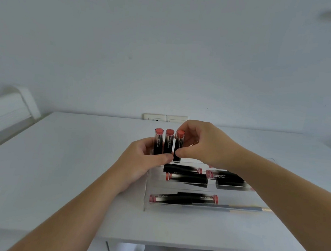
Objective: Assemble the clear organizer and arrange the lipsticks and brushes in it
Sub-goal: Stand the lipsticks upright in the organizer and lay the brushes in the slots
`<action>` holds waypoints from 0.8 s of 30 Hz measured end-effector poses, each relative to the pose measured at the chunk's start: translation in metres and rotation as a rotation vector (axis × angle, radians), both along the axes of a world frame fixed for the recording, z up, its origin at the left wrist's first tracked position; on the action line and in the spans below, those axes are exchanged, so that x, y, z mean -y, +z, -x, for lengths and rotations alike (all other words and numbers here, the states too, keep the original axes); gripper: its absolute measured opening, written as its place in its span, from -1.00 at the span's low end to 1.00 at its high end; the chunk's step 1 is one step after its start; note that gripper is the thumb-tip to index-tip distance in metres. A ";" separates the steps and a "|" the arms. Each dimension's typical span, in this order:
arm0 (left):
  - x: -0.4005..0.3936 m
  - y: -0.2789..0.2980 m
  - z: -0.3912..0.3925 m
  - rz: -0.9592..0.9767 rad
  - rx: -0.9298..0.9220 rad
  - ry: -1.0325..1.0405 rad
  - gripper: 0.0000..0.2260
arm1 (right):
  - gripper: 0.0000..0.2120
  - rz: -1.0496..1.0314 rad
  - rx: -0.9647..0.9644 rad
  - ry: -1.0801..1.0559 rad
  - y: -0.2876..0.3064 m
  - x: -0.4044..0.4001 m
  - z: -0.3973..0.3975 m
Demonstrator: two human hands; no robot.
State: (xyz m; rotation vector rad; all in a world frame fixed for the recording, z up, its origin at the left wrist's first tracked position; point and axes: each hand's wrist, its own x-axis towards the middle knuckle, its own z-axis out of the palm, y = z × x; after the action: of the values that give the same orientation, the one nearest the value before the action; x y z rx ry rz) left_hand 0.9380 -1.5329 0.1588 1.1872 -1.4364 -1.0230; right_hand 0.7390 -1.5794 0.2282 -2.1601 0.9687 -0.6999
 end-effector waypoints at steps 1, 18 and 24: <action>0.000 0.000 0.000 0.001 -0.001 0.000 -0.69 | -0.73 0.003 -0.002 0.000 -0.001 0.001 0.000; 0.002 -0.004 -0.002 0.013 0.000 -0.014 -0.66 | -0.91 0.082 -0.651 0.144 0.047 0.026 0.060; 0.003 -0.006 -0.004 0.009 0.013 0.001 -0.67 | -0.73 0.119 -0.900 0.244 0.043 0.029 0.058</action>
State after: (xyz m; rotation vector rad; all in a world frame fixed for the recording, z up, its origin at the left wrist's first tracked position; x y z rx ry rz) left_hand 0.9420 -1.5358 0.1525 1.1905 -1.4490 -1.0085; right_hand 0.6813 -1.6089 0.2710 -2.6770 1.0566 0.4005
